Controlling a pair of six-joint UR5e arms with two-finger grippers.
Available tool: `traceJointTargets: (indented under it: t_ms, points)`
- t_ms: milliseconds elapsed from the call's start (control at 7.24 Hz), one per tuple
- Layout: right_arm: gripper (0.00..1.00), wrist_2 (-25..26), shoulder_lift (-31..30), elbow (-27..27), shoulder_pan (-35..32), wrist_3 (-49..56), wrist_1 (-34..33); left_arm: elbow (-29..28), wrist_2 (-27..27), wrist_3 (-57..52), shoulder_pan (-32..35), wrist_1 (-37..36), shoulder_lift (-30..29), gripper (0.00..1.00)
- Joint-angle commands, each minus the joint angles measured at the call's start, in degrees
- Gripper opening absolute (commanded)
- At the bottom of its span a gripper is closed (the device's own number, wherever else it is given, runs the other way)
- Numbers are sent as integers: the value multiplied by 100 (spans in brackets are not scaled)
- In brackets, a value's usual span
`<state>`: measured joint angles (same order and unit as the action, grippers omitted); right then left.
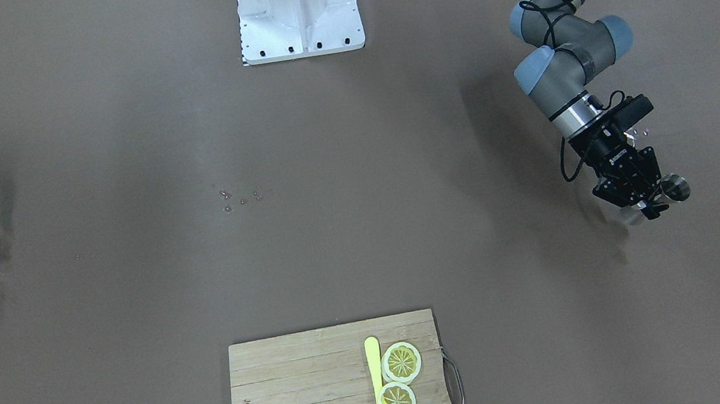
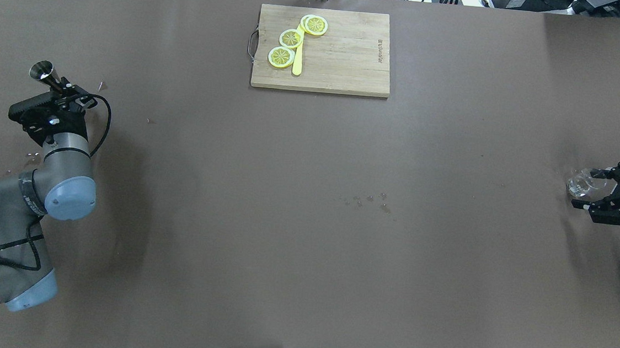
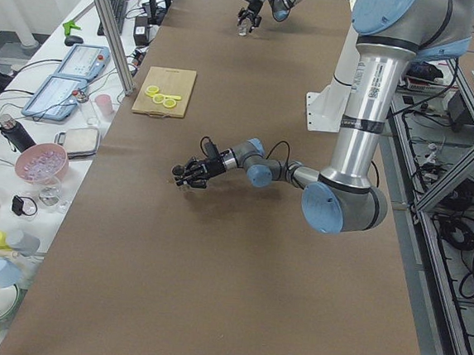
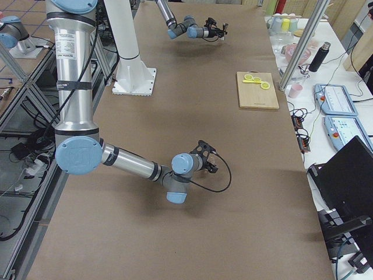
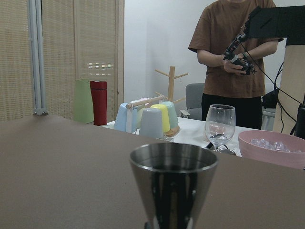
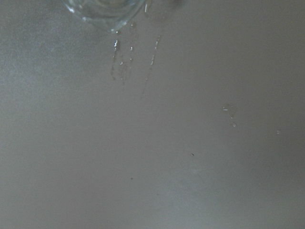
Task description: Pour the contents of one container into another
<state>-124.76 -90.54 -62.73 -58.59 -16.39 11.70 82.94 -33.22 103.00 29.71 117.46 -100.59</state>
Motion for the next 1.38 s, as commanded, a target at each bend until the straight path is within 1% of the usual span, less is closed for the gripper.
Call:
traceJointTargets:
  t_ms: [0,414,552,690,828,966,1104,1242]
  points:
    - [100,-188,-130,-28,-90,13,-1,3,0,1,-53,-4,-5,0]
    - [100,-627,-148,-89,-537,22,-106,3,0,62,-88,-4,-40,0]
    - [100,-863,-366,-334,-730,14,-402,-6,0,80,-97,-4,-49,0]
    - [100,-1040,-655,-919,-872,13,-1075,-6,0,71,-97,-4,-40,0]
    - [100,-1329,-797,-1403,-1108,13,-1926,3,0,71,-97,-4,-57,0]
    - [100,-1514,-851,-1774,-1258,13,-2605,-6,0,80,-106,-4,-58,6]
    - [100,-1725,-886,-2056,-1434,5,-3316,-14,9,80,-106,-4,-49,15]
    - [100,-1736,-1086,-2328,-1505,5,-3811,-67,26,80,-106,-4,-57,29]
